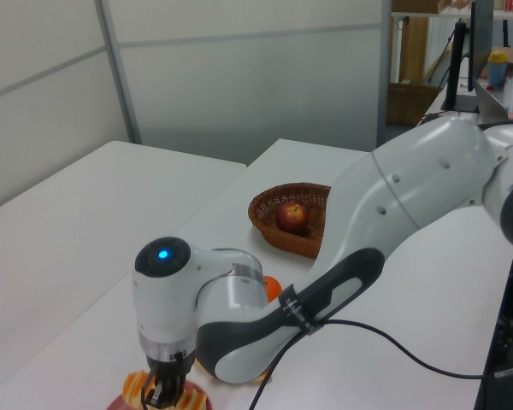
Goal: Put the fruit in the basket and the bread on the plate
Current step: 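Carry the striped roll onto the pink plate and release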
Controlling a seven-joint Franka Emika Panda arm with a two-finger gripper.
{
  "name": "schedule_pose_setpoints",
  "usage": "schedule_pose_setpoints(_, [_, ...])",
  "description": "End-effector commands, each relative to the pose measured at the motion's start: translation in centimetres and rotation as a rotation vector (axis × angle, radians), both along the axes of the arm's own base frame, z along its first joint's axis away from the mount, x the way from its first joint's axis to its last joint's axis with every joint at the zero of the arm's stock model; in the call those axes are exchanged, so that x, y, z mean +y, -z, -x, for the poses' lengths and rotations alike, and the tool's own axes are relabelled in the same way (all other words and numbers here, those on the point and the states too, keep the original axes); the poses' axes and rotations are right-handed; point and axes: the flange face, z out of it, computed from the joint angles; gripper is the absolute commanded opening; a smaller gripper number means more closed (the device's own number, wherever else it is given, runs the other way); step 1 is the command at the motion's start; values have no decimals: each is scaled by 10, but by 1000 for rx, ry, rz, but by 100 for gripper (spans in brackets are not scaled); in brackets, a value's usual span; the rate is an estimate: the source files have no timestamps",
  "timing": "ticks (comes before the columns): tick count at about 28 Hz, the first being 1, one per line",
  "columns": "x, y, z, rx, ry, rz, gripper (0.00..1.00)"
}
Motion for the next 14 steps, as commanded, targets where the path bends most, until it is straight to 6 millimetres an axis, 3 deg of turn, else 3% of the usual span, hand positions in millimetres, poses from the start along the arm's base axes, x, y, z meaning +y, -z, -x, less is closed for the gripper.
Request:
schedule_pose_setpoints(1, [-5,-16,-6,-36,24,0,100])
schedule_pose_setpoints(14, [-31,-91,-1,-4,137,-85,100])
